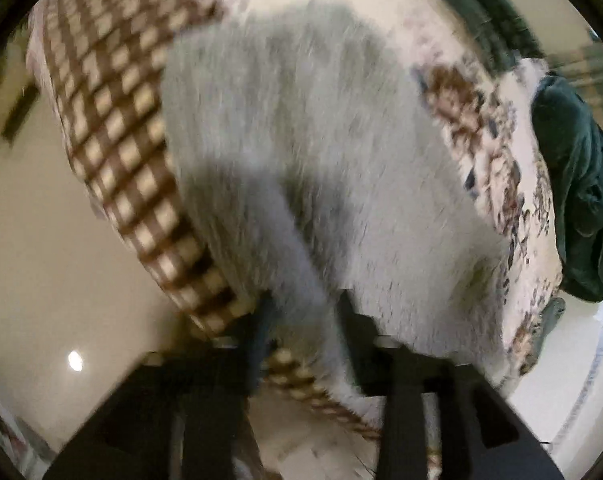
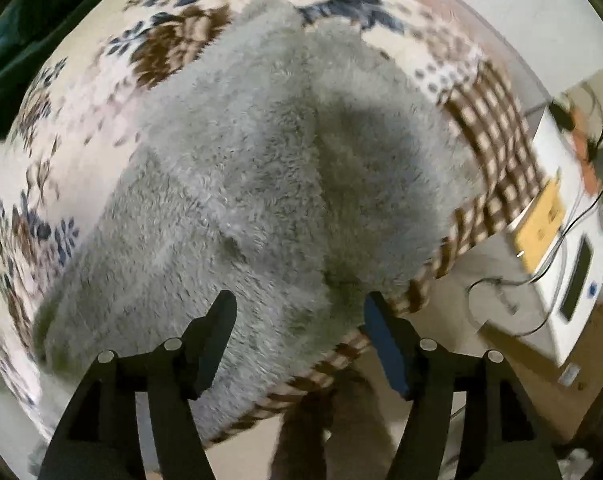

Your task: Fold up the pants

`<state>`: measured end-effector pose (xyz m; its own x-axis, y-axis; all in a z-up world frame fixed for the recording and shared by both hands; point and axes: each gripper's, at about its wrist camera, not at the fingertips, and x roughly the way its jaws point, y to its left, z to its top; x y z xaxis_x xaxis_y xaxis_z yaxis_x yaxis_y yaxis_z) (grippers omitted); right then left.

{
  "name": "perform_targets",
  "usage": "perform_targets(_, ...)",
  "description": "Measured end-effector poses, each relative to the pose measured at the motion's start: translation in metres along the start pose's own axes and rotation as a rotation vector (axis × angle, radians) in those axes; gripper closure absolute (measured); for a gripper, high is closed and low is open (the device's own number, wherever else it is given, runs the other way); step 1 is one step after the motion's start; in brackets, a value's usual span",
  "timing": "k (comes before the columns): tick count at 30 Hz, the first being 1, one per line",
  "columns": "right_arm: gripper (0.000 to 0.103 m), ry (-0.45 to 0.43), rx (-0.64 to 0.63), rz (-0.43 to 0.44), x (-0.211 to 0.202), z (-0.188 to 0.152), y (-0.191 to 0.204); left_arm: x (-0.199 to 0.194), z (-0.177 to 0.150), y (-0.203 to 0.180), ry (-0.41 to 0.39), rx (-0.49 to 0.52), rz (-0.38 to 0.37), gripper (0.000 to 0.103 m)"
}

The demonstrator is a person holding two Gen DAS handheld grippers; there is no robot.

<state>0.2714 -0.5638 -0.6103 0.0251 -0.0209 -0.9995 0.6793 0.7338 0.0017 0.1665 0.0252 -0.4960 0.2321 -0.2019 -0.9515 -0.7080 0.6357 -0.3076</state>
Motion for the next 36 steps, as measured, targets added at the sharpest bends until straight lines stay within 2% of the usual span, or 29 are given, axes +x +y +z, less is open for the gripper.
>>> perform_targets(2, 0.034, -0.052, -0.05, -0.038, -0.016, -0.001, 0.004, -0.006, 0.005, -0.008, -0.044, 0.06, 0.041, 0.024)
perform_targets(5, 0.031, -0.135, -0.149, -0.071, -0.031, 0.012, 0.023, -0.004, 0.009, -0.042, -0.122, 0.204, 0.14, 0.024)
perform_targets(7, 0.03, -0.179, -0.235, -0.102, -0.03, 0.029, 0.049, 0.001, 0.012, -0.053, -0.14, 0.242, 0.167, 0.024)
perform_targets(10, 0.028, -0.174, -0.359, -0.132, -0.007, 0.058, 0.091, 0.011, 0.014, -0.062, -0.143, 0.264, 0.187, 0.024)
perform_targets(13, 0.029, -0.156, -0.418, -0.194, 0.021, 0.076, 0.111, 0.023, 0.007, -0.083, -0.136, 0.306, 0.219, 0.024)
perform_targets(14, 0.041, -0.165, -0.418, -0.215, 0.023, 0.08, 0.11, 0.022, 0.005, -0.085, -0.131, 0.313, 0.221, 0.024)
perform_targets(15, 0.072, -0.184, -0.402, -0.231, 0.022, 0.08, 0.106, 0.024, 0.001, -0.094, -0.127, 0.331, 0.222, 0.024)
perform_targets(16, 0.085, -0.214, -0.361, -0.233, 0.016, 0.082, 0.095, 0.025, -0.003, -0.1, -0.126, 0.346, 0.227, 0.024)
perform_targets(17, 0.092, -0.238, -0.312, -0.217, 0.012, 0.081, 0.08, 0.024, -0.007, -0.105, -0.125, 0.363, 0.232, 0.024)
perform_targets(19, 0.094, -0.261, -0.158, -0.16, -0.005, 0.085, 0.031, 0.023, -0.014, -0.116, -0.123, 0.384, 0.231, 0.024)
perform_targets(22, 0.094, -0.186, 0.107, -0.057, -0.006, 0.08, -0.063, 0.023, -0.025, -0.125, -0.113, 0.393, 0.226, 0.024)
perform_targets(25, 0.091, -0.031, 0.314, 0.028, 0.022, 0.07, -0.14, 0.029, -0.034, -0.128, -0.094, 0.378, 0.224, 0.024)
perform_targets(26, 0.079, 0.012, 0.35, 0.067, 0.03, 0.066, -0.156, 0.031, -0.037, -0.127, -0.087, 0.369, 0.222, 0.024)
perform_targets(27, 0.058, 0.048, 0.388, 0.095, 0.037, 0.061, -0.171, 0.034, -0.041, -0.126, -0.076, 0.358, 0.222, 0.024)
perform_targets(28, 0.051, 0.056, 0.417, 0.128, 0.039, 0.055, -0.181, 0.036, -0.044, -0.125, -0.067, 0.349, 0.224, 0.024)
perform_targets(30, 0.048, 0.04, 0.43, 0.19, 0.034, 0.045, -0.189, 0.037, -0.049, -0.121, -0.057, 0.334, 0.216, 0.024)
perform_targets(33, 0.048, 0.015, 0.414, 0.216, 0.023, 0.032, -0.183, 0.038, -0.053, -0.113, -0.045, 0.319, 0.216, 0.024)
perform_targets(36, 0.048, 0.027, 0.355, 0.265, 0.016, 0.013, -0.145, 0.031, -0.049, -0.096, -0.04, 0.299, 0.219, 0.024)
